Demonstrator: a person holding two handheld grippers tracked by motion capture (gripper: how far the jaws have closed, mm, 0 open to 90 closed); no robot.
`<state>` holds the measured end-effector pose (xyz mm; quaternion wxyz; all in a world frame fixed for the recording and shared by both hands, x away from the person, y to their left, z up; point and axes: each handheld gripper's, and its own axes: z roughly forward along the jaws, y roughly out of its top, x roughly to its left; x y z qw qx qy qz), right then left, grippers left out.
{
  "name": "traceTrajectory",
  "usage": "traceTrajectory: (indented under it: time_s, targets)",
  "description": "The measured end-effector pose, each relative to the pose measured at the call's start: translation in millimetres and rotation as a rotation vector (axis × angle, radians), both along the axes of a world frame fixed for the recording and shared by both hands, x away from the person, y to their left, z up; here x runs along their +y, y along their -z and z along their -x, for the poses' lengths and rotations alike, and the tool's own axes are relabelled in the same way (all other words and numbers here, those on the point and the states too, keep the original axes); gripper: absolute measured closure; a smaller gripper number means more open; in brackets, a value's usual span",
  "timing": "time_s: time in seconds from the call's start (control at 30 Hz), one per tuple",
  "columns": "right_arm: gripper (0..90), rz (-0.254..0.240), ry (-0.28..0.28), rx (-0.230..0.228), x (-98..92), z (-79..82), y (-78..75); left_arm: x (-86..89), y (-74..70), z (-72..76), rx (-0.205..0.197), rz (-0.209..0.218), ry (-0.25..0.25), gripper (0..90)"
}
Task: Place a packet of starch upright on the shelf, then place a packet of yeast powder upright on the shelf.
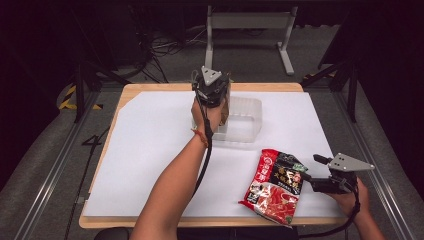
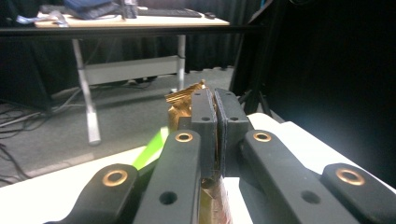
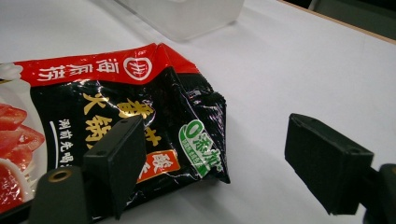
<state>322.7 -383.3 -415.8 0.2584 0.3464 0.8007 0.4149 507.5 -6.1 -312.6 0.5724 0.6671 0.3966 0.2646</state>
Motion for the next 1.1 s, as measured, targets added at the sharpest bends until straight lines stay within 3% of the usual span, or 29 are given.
traceTrajectory:
  time_s: [0.13, 0.27, 0.57, 0.83, 0.97, 1.0, 1.1]
  targets:
    - [21.0, 0.005, -0.004, -0.006, 2.2, 0.2, -1.3, 9.1, 4.8, 9.6, -0.01, -0.004, 0.051, 87.4]
    - [21.0, 0.006, 0.0, -0.002, 2.1, -0.9, -0.7, 17.7, 10.9, 12.5, 0.011, -0.007, 0.098, 87.1]
    - [21.0, 0.003, 0.008, -0.001, 1.6, -2.7, -1.3, 31.8, 19.6, 26.2, -0.036, -0.021, 0.163, 86.7]
    - [20.9, 0.004, 0.013, 0.002, 1.5, -2.1, -0.9, 44.1, 20.3, 36.3, -0.051, -0.022, 0.231, 83.9]
    - [20.8, 0.005, 0.008, 0.006, 2.3, -1.6, -0.4, 49.1, 18.4, 42.9, -0.064, -0.042, 0.273, 79.1]
    - [20.8, 0.009, 0.007, 0.009, 2.5, -1.6, 0.1, 50.0, 17.4, 45.2, -0.073, -0.068, 0.271, 77.0]
    - [20.8, 0.001, 0.009, 0.006, 2.3, -2.5, -0.7, 53.0, 17.1, 49.3, -0.073, -0.095, 0.304, 76.4]
